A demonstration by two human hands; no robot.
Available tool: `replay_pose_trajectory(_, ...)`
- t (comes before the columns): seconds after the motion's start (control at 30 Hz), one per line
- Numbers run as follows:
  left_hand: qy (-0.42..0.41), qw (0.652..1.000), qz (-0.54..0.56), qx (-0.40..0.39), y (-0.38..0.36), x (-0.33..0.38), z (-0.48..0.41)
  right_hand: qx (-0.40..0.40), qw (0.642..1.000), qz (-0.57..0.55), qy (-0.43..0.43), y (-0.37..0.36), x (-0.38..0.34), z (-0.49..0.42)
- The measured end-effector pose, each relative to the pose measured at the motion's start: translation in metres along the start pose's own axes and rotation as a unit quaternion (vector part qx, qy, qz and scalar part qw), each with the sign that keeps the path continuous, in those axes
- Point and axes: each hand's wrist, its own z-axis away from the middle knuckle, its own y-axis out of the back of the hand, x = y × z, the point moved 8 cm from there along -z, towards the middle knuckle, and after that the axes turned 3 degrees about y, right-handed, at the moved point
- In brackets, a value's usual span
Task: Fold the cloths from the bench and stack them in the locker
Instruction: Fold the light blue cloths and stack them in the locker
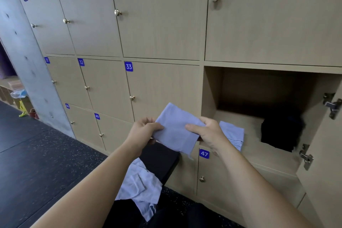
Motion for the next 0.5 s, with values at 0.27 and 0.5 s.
replay_pose_trajectory(0.27,-0.075,0.993,-0.082,0.049,-0.032,0.016,0.003,0.005,0.996,-0.083,-0.008,0.013,0.002,0.010)
replay_pose_trajectory(0.5,-0.028,0.999,0.038,0.011,-0.061,0.000,-0.001,0.042,0.995,-0.087,-0.031,0.028,0.026,0.020)
